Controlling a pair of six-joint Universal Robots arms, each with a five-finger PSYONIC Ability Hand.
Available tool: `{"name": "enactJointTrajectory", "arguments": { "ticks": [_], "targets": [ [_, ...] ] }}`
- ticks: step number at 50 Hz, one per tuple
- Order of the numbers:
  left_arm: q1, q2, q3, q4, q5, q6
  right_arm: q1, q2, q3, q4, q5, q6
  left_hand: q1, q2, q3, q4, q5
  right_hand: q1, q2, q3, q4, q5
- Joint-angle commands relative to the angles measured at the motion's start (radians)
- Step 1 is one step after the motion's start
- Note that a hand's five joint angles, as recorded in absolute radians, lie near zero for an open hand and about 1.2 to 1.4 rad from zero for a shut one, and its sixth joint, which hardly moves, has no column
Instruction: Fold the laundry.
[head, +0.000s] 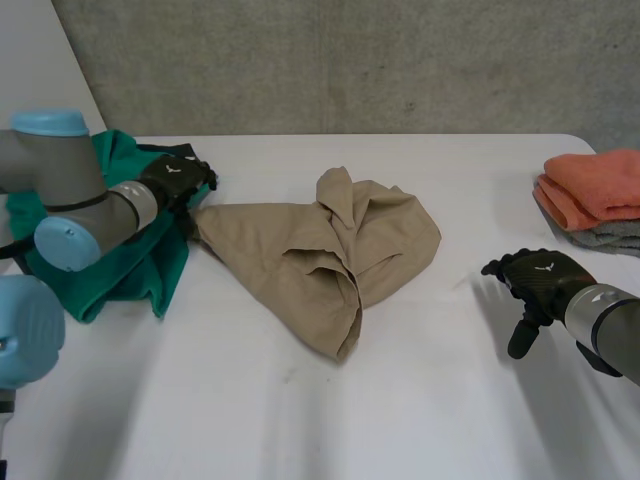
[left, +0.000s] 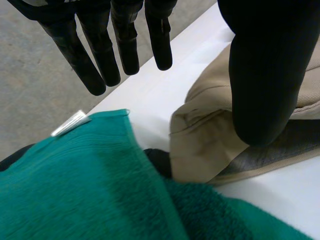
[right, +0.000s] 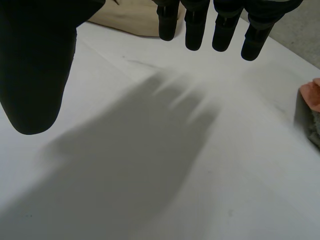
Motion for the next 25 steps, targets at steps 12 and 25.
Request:
{"name": "enactJointTrajectory", "arguments": {
  "ticks": [12, 25],
  "targets": [
    [-0.048, -0.14, 0.197, -0.076, -0.161, 0.19, 0.001, -0.007, 0.0, -0.013, 0.019, -0.003, 0.102, 0.107, 0.106, 0.114, 0.118, -0.057, -0.05, -0.033, -0.04, -0.043],
    [-0.089, -0.13, 0.274, 0.0, -0.164, 0.187, 0.001, -0.009, 0.0, -0.028, 0.047, -0.016, 0.965, 0.97, 0.969, 0.977, 0.981, -0.057, -0.05, -0.033, -0.04, -0.043]
  ]
}}
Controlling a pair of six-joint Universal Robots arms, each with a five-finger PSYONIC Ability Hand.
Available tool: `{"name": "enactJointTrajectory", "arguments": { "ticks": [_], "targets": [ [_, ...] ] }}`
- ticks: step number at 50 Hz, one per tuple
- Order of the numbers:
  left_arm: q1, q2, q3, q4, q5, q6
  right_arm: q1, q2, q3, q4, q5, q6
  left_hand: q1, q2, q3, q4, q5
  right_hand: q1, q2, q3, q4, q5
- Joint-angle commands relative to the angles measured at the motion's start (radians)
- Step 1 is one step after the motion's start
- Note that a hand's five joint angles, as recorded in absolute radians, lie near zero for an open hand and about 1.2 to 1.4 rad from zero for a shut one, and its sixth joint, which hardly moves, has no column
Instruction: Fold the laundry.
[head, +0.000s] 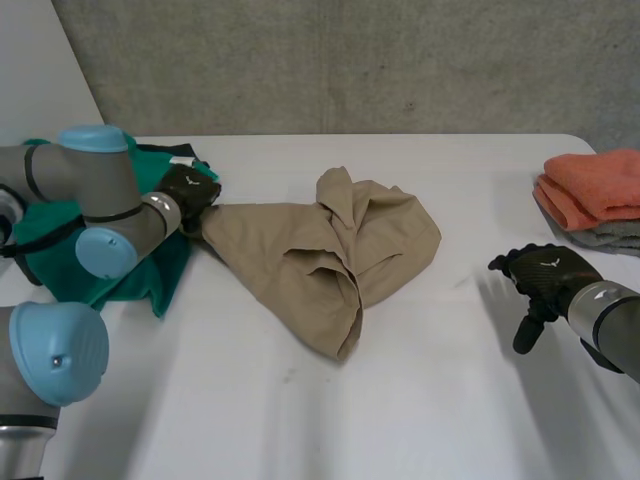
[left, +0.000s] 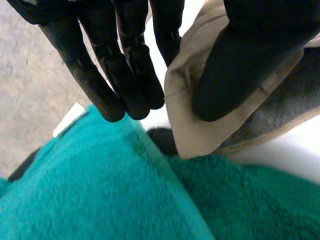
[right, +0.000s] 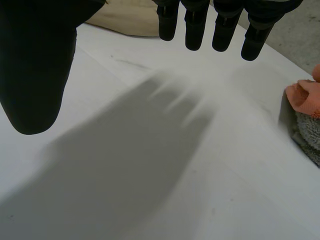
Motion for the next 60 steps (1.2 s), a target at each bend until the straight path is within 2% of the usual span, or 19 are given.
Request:
{"name": "enactJointTrajectory", "arguments": {
  "ticks": [1, 8, 9, 13, 16, 20, 26, 32, 34, 35, 38, 39, 41, 46, 50, 55, 57, 58, 60],
  "targets": [
    [-0.023, 0.043, 0.047, 0.097, -0.03, -0.058, 0.0, -0.002, 0.0, -0.01, 0.019, -0.015, 0.25, 0.219, 0.23, 0.222, 0.251, -0.057, -0.05, -0.033, -0.04, -0.043],
    [-0.078, 0.302, 0.023, 0.416, -0.003, -0.383, -0.012, -0.013, -0.006, -0.01, 0.014, -0.03, 0.25, 0.219, 0.23, 0.222, 0.251, -0.057, -0.05, -0.033, -0.04, -0.043],
    [-0.098, 0.36, 0.0, 0.498, 0.029, -0.465, -0.014, -0.015, -0.006, -0.01, 0.013, -0.03, 0.25, 0.219, 0.23, 0.222, 0.251, -0.057, -0.05, -0.033, -0.04, -0.043],
    [-0.175, 0.463, -0.044, 0.657, 0.11, -0.63, -0.018, -0.022, -0.012, -0.01, 0.016, -0.028, 0.25, 0.219, 0.23, 0.222, 0.251, -0.057, -0.05, -0.033, -0.04, -0.043],
    [-0.263, 0.491, -0.075, 0.703, 0.187, -0.687, -0.023, -0.033, -0.014, -0.008, 0.014, -0.022, 0.25, 0.219, 0.23, 0.222, 0.251, -0.057, -0.05, -0.033, -0.04, -0.043],
    [-0.357, 0.471, -0.115, 0.689, 0.256, -0.689, -0.034, -0.047, -0.012, -0.004, 0.011, -0.01, 0.25, 0.219, 0.23, 0.222, 0.251, -0.057, -0.05, -0.033, -0.04, -0.043],
    [-0.419, 0.39, -0.245, 0.608, 0.316, -0.657, -0.058, -0.067, -0.006, -0.004, 0.007, 0.005, 0.25, 0.219, 0.23, 0.222, 0.251, -0.057, -0.05, -0.033, -0.04, -0.043],
    [-0.443, 0.356, -0.451, 0.556, 0.352, -0.522, -0.099, -0.082, -0.012, -0.002, -0.025, 0.007, 0.25, 0.219, 0.23, 0.222, 0.251, -0.057, -0.05, -0.033, -0.04, -0.043],
    [-0.443, 0.359, -0.491, 0.556, 0.349, -0.486, -0.106, -0.085, -0.014, -0.001, -0.033, 0.008, 0.245, 0.214, 0.225, 0.216, 0.246, -0.057, -0.05, -0.033, -0.04, -0.043],
    [-0.443, 0.364, -0.526, 0.55, 0.344, -0.457, -0.11, -0.088, -0.015, -0.001, -0.041, 0.008, -0.002, -0.033, -0.023, -0.031, -0.001, -0.057, -0.05, -0.033, -0.04, -0.043],
    [-0.446, 0.379, -0.575, 0.541, 0.335, -0.425, -0.113, -0.091, -0.017, 0.001, -0.049, 0.008, -0.47, -0.501, -0.49, -0.499, -0.469, -0.057, -0.05, -0.033, -0.04, -0.043],
    [-0.451, 0.396, -0.61, 0.524, 0.327, -0.407, -0.113, -0.091, -0.018, 0.001, -0.05, 0.008, -0.765, -0.796, -0.785, -0.794, -0.764, -0.057, -0.05, -0.033, -0.04, -0.043],
    [-0.46, 0.416, -0.646, 0.505, 0.315, -0.387, -0.112, -0.091, -0.018, 0.001, -0.052, 0.004, -0.971, -1.002, -0.992, -1.0, -0.97, -0.057, -0.05, -0.033, -0.04, -0.043],
    [-0.463, 0.493, -0.724, 0.485, 0.251, -0.33, -0.089, -0.091, -0.017, 0.004, -0.055, 0.004, -0.971, -1.002, -0.992, -1.0, -0.97, -0.057, -0.05, -0.033, -0.04, -0.043],
    [-0.428, 0.589, -0.77, 0.481, 0.14, -0.319, -0.054, -0.099, -0.017, 0.009, -0.067, -0.004, -0.971, -1.002, -0.992, -1.0, -0.97, -0.057, -0.05, -0.033, -0.04, -0.043],
    [-0.345, 0.724, -0.851, 0.47, -0.051, -0.339, 0.03, -0.136, -0.018, 0.035, -0.099, -0.053, -0.971, -1.002, -0.992, -1.0, -0.97, -0.057, -0.05, -0.033, -0.04, -0.043],
    [-0.315, 0.752, -0.877, 0.473, -0.093, -0.337, 0.069, -0.144, -0.02, 0.051, -0.104, -0.079, -0.971, -1.002, -0.992, -1.0, -0.97, -0.057, -0.05, -0.033, -0.04, -0.043],
    [-0.266, 0.77, -0.899, 0.462, -0.114, -0.328, 0.101, -0.145, -0.021, 0.067, -0.102, -0.091, -0.971, -1.002, -0.992, -1.0, -0.97, -0.057, -0.05, -0.033, -0.04, -0.043],
    [-0.213, 0.767, -0.916, 0.443, -0.102, -0.31, 0.161, -0.133, -0.028, 0.105, -0.076, -0.098, -0.971, -1.002, -0.992, -1.0, -0.97, -0.057, -0.05, -0.033, -0.04, -0.043]
  ]
}}
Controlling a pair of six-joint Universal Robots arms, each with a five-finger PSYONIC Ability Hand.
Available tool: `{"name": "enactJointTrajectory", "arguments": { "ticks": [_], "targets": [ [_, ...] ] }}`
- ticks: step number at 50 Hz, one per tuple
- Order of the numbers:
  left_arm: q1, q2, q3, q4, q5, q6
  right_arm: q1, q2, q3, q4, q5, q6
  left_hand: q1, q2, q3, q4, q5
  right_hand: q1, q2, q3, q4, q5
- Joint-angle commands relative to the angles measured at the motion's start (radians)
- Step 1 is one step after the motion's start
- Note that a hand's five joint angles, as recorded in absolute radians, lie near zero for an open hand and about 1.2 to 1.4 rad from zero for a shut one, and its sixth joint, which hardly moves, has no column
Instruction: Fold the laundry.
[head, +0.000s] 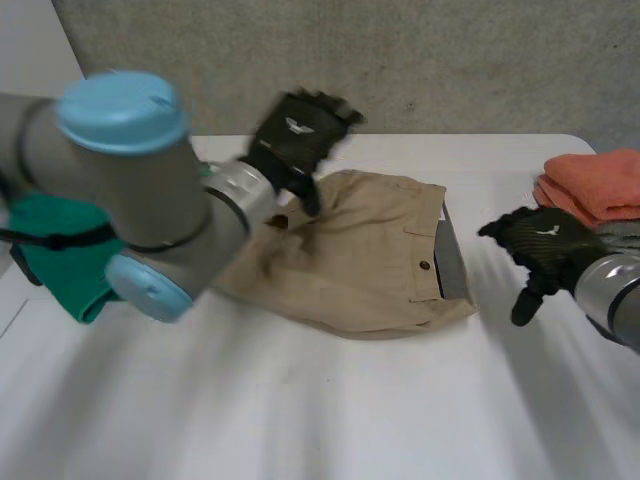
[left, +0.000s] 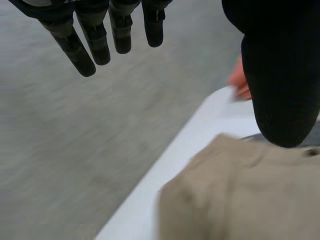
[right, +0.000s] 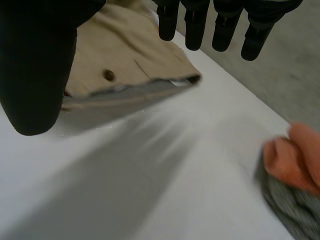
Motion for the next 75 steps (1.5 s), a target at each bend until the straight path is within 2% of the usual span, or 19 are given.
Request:
{"name": "enactJointTrajectory", "arguments": {
  "ticks": [1, 9, 14, 17, 18, 19, 20, 29, 31, 32, 33, 39, 43, 50, 55, 59, 66, 72, 75],
  "targets": [
    [0.182, 0.051, -0.077, -0.073, -0.05, 0.045, 0.163, 0.009, -0.014, 0.083, 0.042, -0.042, -0.017, -0.033, -0.035, -0.024, -0.051, -0.057, -0.05, -0.033, -0.04, -0.043],
    [0.311, -0.004, -0.131, -0.355, 0.097, 0.113, 0.286, 0.141, -0.046, 0.015, 0.185, 0.021, 0.186, 0.171, 0.168, 0.179, 0.152, -0.057, -0.05, -0.033, -0.04, -0.043],
    [0.317, 0.006, -0.214, -0.316, 0.144, 0.111, 0.312, 0.224, -0.064, -0.087, 0.21, 0.019, 0.222, 0.206, 0.204, 0.214, 0.188, 0.066, 0.073, 0.09, 0.083, 0.079],
    [0.302, 0.012, -0.266, -0.212, 0.147, 0.117, 0.315, 0.264, -0.075, -0.138, 0.214, 0.019, 0.26, 0.244, 0.241, 0.252, 0.226, 0.476, 0.483, 0.5, 0.493, 0.489],
    [0.294, 0.011, -0.275, -0.19, 0.145, 0.119, 0.315, 0.269, -0.075, -0.149, 0.214, 0.021, 0.28, 0.264, 0.262, 0.273, 0.246, 0.666, 0.673, 0.69, 0.683, 0.68],
    [0.281, 0.006, -0.29, -0.15, 0.141, 0.12, 0.314, 0.276, -0.077, -0.169, 0.213, 0.024, 0.298, 0.282, 0.28, 0.291, 0.264, 1.035, 1.042, 1.058, 1.051, 1.048],
    [0.274, 0.005, -0.295, -0.135, 0.136, 0.122, 0.312, 0.278, -0.077, -0.176, 0.211, 0.024, 0.307, 0.291, 0.289, 0.299, 0.273, 1.164, 1.171, 1.187, 1.18, 1.177],
    [0.207, -0.118, -0.263, -0.098, 0.036, 0.244, 0.263, 0.209, -0.055, -0.198, 0.21, 0.088, 0.371, 0.355, 0.353, 0.364, 0.337, 1.165, 1.172, 1.188, 1.181, 1.178],
    [0.199, -0.141, -0.243, -0.098, 0.025, 0.275, 0.26, 0.2, -0.054, -0.196, 0.213, 0.113, 0.616, 0.601, 0.598, 0.609, 0.583, 1.165, 1.172, 1.188, 1.181, 1.178],
    [0.196, -0.15, -0.234, -0.098, 0.021, 0.287, 0.26, 0.195, -0.054, -0.193, 0.214, 0.12, 0.827, 0.811, 0.809, 0.82, 0.793, 1.165, 1.172, 1.188, 1.181, 1.178],
    [0.188, -0.162, -0.213, -0.098, 0.007, 0.309, 0.26, 0.187, -0.054, -0.187, 0.214, 0.139, 1.201, 1.185, 1.183, 1.194, 1.167, 1.165, 1.172, 1.188, 1.181, 1.178],
    [0.164, -0.051, -0.211, -0.136, 0.005, 0.285, 0.254, 0.132, -0.066, -0.128, 0.214, 0.147, 1.205, 1.189, 1.187, 1.198, 1.171, 1.165, 1.172, 1.188, 1.181, 1.178],
    [0.162, 0.196, -0.223, -0.171, 0.032, 0.179, 0.225, 0.042, -0.132, -0.056, 0.205, 0.122, 1.205, 1.189, 1.187, 1.198, 1.171, 1.165, 1.172, 1.188, 1.181, 1.178],
    [0.214, 0.508, -0.069, -0.254, 0.091, 0.004, 0.187, -0.102, -0.446, 0.139, 0.13, 0.133, 1.205, 1.189, 1.187, 1.198, 1.171, 1.165, 1.172, 1.188, 1.181, 1.178],
    [0.222, 0.522, 0.117, -0.394, 0.124, -0.065, 0.17, -0.093, -0.641, 0.181, 0.108, 0.186, 1.205, 1.189, 1.187, 1.198, 1.171, 1.165, 1.172, 1.188, 1.181, 1.178],
    [0.23, 0.419, 0.237, -0.481, 0.133, -0.084, 0.168, -0.029, -0.739, 0.207, 0.107, 0.211, 1.205, 1.189, 1.187, 1.198, 1.171, 1.165, 1.172, 1.188, 1.181, 1.178],
    [0.224, 0.128, 0.366, -0.465, 0.114, -0.055, 0.186, 0.121, -0.779, 0.21, 0.11, 0.213, 1.205, 1.189, 1.187, 1.198, 1.171, 1.165, 1.172, 1.188, 1.181, 1.178],
    [0.222, -0.092, 0.611, -0.301, 0.117, -0.038, 0.236, 0.272, -0.848, -0.055, 0.156, 0.251, 1.205, 1.189, 1.187, 1.198, 1.171, 1.165, 1.172, 1.188, 1.181, 1.178],
    [0.222, -0.153, 0.774, -0.17, 0.098, -0.073, 0.24, 0.308, -0.899, -0.262, 0.231, 0.286, 1.205, 1.189, 1.187, 1.198, 1.171, 1.165, 1.172, 1.188, 1.181, 1.178]
  ]
}}
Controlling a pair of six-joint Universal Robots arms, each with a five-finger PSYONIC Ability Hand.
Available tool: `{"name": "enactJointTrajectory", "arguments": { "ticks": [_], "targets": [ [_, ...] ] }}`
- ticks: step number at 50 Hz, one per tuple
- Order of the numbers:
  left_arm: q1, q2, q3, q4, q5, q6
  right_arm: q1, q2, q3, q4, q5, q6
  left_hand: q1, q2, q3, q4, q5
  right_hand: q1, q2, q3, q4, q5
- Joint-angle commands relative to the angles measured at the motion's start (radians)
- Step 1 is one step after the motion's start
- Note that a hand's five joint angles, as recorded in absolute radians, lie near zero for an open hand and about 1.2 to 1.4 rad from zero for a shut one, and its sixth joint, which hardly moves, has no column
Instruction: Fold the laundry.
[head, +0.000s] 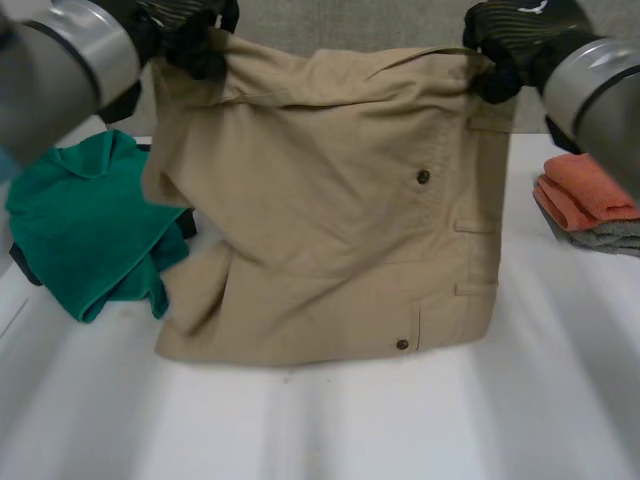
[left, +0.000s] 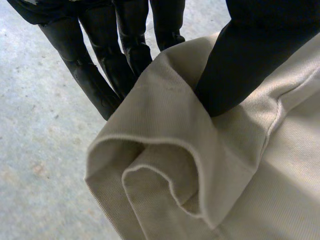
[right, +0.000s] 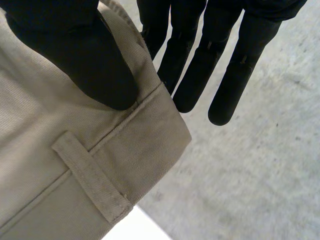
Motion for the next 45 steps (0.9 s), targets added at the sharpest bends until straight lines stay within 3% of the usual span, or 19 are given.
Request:
{"name": "enactJointTrajectory", "arguments": {
  "ticks": [1, 6, 8, 18, 27, 35, 37, 38, 41, 45],
  "targets": [
    [0.0, -0.187, 0.339, 0.266, -0.033, -0.047, 0.029, 0.114, -0.09, -0.413, 0.124, 0.065, 0.226, 0.2, 0.208, 0.202, 0.238, 0.28, 0.225, 0.21, 0.2, 0.206],
    [-0.011, -0.107, 0.374, 0.458, -0.105, -0.216, 0.014, 0.116, -0.136, -0.697, 0.192, 0.098, 0.226, 0.2, 0.208, 0.202, 0.238, 0.28, 0.225, 0.21, 0.2, 0.206],
    [-0.012, -0.078, 0.339, 0.489, -0.114, -0.247, 0.006, 0.117, -0.153, -0.693, 0.189, 0.099, 0.226, 0.2, 0.208, 0.202, 0.238, 0.28, 0.225, 0.21, 0.2, 0.206],
    [-0.028, 0.05, -0.092, 0.405, -0.101, -0.244, -0.011, 0.103, -0.105, -0.331, 0.061, 0.098, 0.226, 0.2, 0.208, 0.202, 0.238, 0.28, 0.225, 0.21, 0.2, 0.206],
    [-0.026, -0.036, -0.543, 0.379, -0.093, -0.163, -0.035, 0.109, 0.294, -0.142, -0.087, 0.038, 0.226, 0.2, 0.208, 0.202, 0.238, 0.28, 0.225, 0.21, 0.2, 0.206],
    [-0.012, -0.138, -0.618, 0.256, -0.125, 0.006, -0.06, 0.231, 0.481, -0.124, -0.057, -0.125, 0.226, 0.2, 0.208, 0.202, 0.238, 0.28, 0.225, 0.21, 0.2, 0.206],
    [-0.023, -0.127, -0.621, 0.213, -0.111, 0.015, -0.06, 0.229, 0.496, -0.11, -0.039, -0.137, -0.379, -0.405, -0.397, -0.403, -0.367, 0.28, 0.225, 0.21, 0.2, 0.206],
    [-0.031, -0.115, -0.627, 0.201, -0.102, 0.02, -0.058, 0.217, 0.505, -0.106, -0.028, -0.133, -0.652, -0.677, -0.67, -0.676, -0.639, -0.075, -0.13, -0.145, -0.155, -0.149],
    [-0.035, -0.09, -0.644, 0.202, -0.093, 0.025, -0.055, 0.179, 0.527, -0.102, -0.005, -0.125, -0.856, -0.882, -0.874, -0.88, -0.844, -0.486, -0.54, -0.556, -0.566, -0.56],
    [-0.011, -0.044, -0.683, 0.216, -0.102, 0.04, -0.054, 0.134, 0.565, -0.107, 0.024, -0.111, -0.919, -0.944, -0.937, -0.943, -0.906, -0.804, -0.858, -0.873, -0.883, -0.877]
  ]
}}
